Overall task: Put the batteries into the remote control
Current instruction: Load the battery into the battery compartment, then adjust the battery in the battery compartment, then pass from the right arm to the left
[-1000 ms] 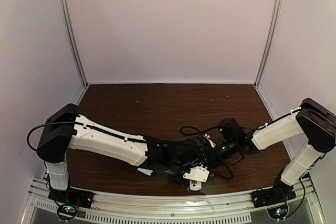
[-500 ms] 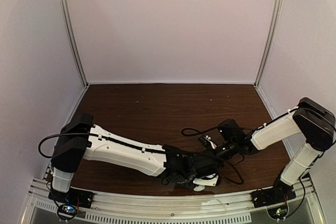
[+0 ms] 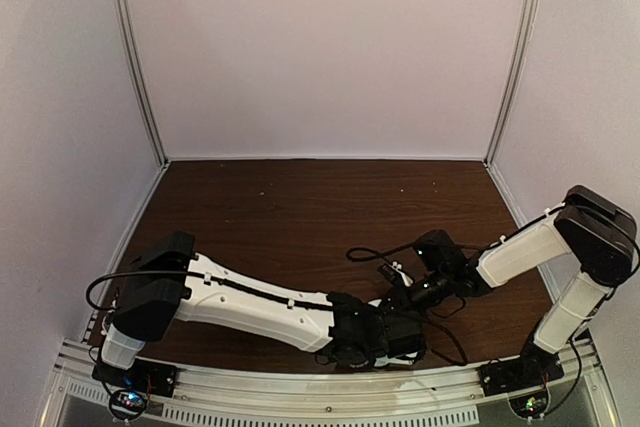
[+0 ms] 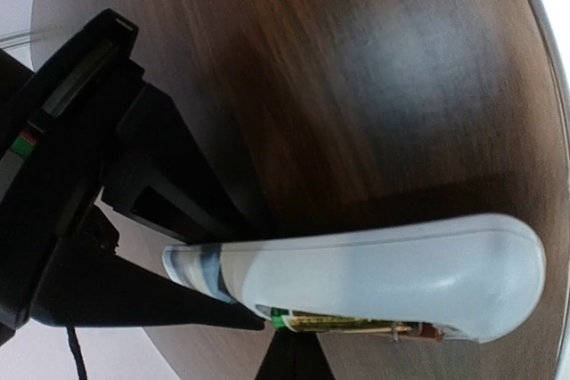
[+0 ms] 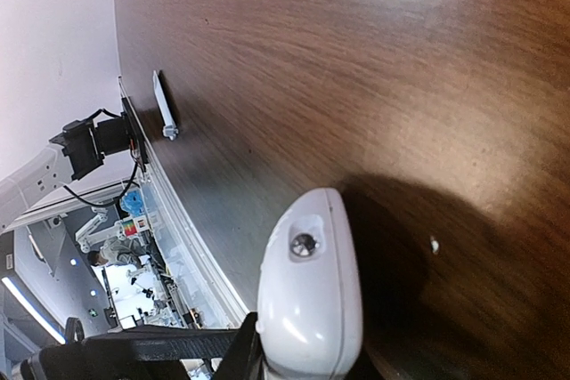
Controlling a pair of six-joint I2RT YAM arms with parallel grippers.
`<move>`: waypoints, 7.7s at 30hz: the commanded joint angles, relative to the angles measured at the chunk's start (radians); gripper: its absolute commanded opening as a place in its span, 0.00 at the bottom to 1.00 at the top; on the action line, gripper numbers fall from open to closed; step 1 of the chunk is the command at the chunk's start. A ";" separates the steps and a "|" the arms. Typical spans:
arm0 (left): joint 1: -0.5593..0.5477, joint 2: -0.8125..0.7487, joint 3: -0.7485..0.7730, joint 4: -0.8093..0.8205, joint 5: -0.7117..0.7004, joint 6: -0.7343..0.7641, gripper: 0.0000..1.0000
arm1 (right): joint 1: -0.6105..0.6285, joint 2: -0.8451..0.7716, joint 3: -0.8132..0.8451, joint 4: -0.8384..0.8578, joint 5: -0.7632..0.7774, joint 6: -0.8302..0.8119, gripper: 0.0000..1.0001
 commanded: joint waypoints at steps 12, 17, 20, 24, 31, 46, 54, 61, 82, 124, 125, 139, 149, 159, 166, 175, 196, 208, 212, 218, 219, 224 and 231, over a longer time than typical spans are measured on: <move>-0.030 0.063 -0.045 0.127 0.320 -0.003 0.06 | -0.003 -0.034 0.057 0.346 -0.041 -0.015 0.00; 0.043 -0.060 -0.167 0.155 0.251 -0.057 0.09 | -0.007 -0.056 0.050 0.284 -0.015 -0.063 0.00; 0.072 -0.099 -0.202 0.153 0.216 -0.081 0.11 | -0.011 -0.054 0.044 0.287 -0.013 -0.063 0.00; 0.125 -0.154 -0.245 0.169 0.175 -0.132 0.12 | -0.021 -0.061 0.037 0.282 -0.014 -0.072 0.00; 0.199 -0.378 -0.429 0.256 0.194 -0.223 0.32 | -0.068 -0.096 0.028 0.281 -0.009 -0.094 0.00; 0.430 -0.905 -0.806 0.743 0.603 -0.670 0.97 | -0.101 -0.233 0.028 0.353 -0.003 -0.107 0.00; 0.444 -0.759 -0.759 0.925 0.878 -0.896 0.97 | -0.092 -0.299 0.027 0.426 -0.011 -0.086 0.00; 0.487 -0.683 -0.763 1.070 0.971 -1.056 0.95 | -0.075 -0.340 0.022 0.431 -0.008 -0.101 0.00; 0.495 -0.516 -0.680 1.153 1.103 -1.141 0.60 | -0.038 -0.358 0.043 0.382 0.025 -0.146 0.00; 0.494 -0.382 -0.559 0.877 1.012 -1.097 0.11 | -0.006 -0.397 0.085 0.422 -0.001 -0.119 0.00; 0.495 -0.376 -0.554 0.870 1.013 -1.098 0.10 | -0.005 -0.397 0.085 0.433 -0.002 -0.112 0.00; 0.499 -0.359 -0.569 0.922 1.038 -1.128 0.14 | 0.015 -0.373 0.068 0.490 0.001 -0.075 0.00; 0.529 -0.513 -0.648 1.009 1.094 -1.045 0.53 | -0.017 -0.376 0.070 0.233 0.113 -0.157 0.00; 0.532 -0.518 -0.701 1.080 1.163 -1.094 0.74 | -0.030 -0.309 0.111 0.025 0.217 -0.059 0.00; 0.532 -0.473 -0.685 1.034 1.145 -1.125 0.72 | -0.052 -0.284 0.082 0.066 0.219 0.069 0.00; 0.532 -0.419 -0.665 1.005 1.131 -1.174 0.73 | -0.068 -0.280 0.044 0.145 0.198 0.183 0.00; 0.518 -0.357 -0.619 1.003 1.150 -1.198 0.58 | -0.071 -0.304 0.040 0.159 0.192 0.164 0.00; 0.543 -0.403 -0.668 0.985 1.113 -1.161 0.59 | -0.092 -0.321 0.042 0.172 0.190 0.136 0.00; 0.584 -0.499 -0.664 0.875 1.061 -1.065 0.72 | -0.114 -0.315 0.032 0.123 0.208 0.067 0.00; 0.587 -0.652 -0.662 0.528 0.923 -0.784 0.83 | -0.166 -0.322 -0.014 0.115 0.211 -0.013 0.00; 0.588 -0.672 -0.678 0.482 0.879 -0.775 0.83 | -0.173 -0.326 -0.018 0.105 0.213 -0.030 0.00; 0.577 -0.759 -0.784 0.384 0.737 -0.893 0.73 | -0.185 -0.339 -0.020 0.072 0.222 -0.082 0.00; 0.453 -0.744 -0.803 0.242 0.648 -0.828 0.62 | -0.188 -0.285 -0.013 0.079 0.159 -0.147 0.00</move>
